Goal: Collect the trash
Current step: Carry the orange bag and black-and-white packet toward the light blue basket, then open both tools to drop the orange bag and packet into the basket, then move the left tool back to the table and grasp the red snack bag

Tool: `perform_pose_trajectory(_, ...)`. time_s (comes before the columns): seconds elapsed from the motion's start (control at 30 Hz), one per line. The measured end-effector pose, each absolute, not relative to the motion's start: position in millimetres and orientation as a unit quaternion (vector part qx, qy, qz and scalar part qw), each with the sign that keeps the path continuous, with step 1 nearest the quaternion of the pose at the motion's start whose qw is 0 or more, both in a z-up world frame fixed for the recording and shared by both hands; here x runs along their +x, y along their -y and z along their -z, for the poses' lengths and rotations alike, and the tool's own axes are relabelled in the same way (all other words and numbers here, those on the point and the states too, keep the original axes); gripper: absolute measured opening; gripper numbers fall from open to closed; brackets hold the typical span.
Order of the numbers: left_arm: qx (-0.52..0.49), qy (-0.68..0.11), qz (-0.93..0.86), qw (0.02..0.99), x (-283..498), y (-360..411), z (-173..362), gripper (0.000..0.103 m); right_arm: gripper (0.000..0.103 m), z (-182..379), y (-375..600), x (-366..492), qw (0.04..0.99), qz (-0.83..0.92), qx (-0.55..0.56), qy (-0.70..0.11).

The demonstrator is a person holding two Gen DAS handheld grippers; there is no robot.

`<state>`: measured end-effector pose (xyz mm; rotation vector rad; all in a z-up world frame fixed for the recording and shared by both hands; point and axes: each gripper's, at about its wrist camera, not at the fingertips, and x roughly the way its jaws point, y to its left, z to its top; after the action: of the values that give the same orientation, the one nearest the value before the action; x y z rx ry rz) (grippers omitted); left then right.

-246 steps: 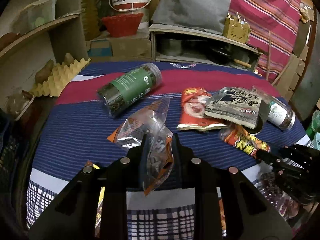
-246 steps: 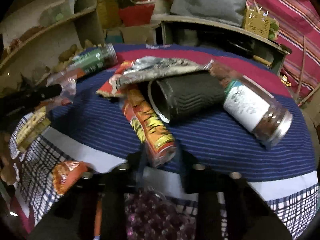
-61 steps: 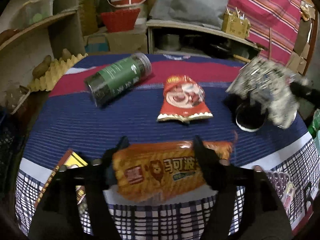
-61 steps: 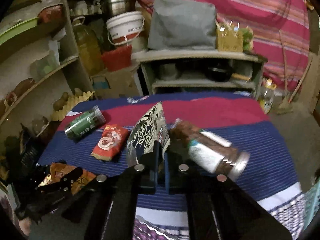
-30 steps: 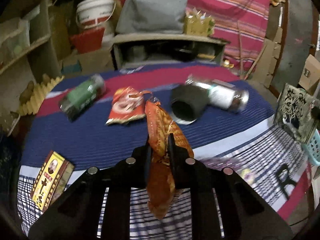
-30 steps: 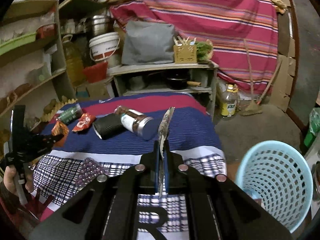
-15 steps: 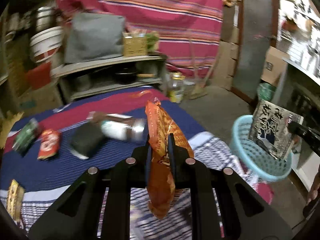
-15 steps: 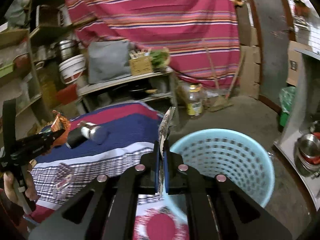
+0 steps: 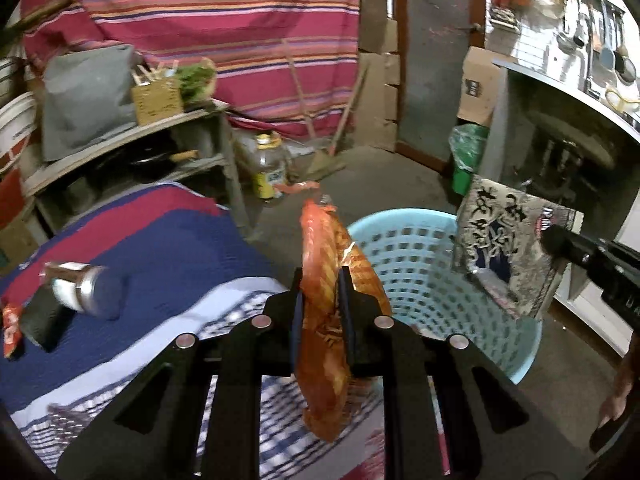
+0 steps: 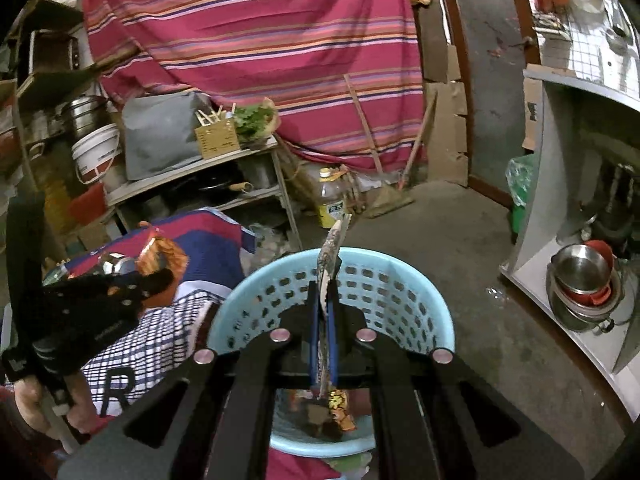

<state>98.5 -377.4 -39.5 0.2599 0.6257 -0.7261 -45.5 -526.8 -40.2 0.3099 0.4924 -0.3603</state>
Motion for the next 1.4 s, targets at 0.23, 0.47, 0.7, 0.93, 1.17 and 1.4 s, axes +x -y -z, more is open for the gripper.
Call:
perform_pose_trajectory(0.23,0.125,-0.320,0.371,0.863,102.5,414.5,56.0,0.017,0.004,55.8,548.4,-44.9,0.935,0.187,0.171,-0.248)
perform_pose_trajectory(0.47,0.118,-0.337,0.374,0.856,110.8,422.3,62.9,0.049,0.004,65.9,558.7,-43.9,0.930,0.194,0.182,-0.253)
perform_pose_trajectory(0.7,0.112,-0.326,0.353,0.870,113.0,405.3,56.9,0.072,0.004,69.5,555.1,-38.2,0.929,0.191,0.182,-0.259)
perform_pose_trajectory(0.93,0.089,-0.293,0.298,0.904,117.5,352.9,37.1,0.093,0.005,69.6,543.8,-24.3,0.930,0.182,0.179,-0.264)
perform_pose_trajectory(1.17,0.079,-0.277,0.243,0.926,128.1,280.2,19.2,0.097,0.041,76.1,539.2,-8.2,0.920,0.195,0.193,-0.279)
perform_pose_trajectory(1.4,0.084,-0.269,0.176,0.943,143.2,196.7,10.2,0.097,0.068,76.2,527.6,-6.5,0.918,0.221,0.177,-0.278)
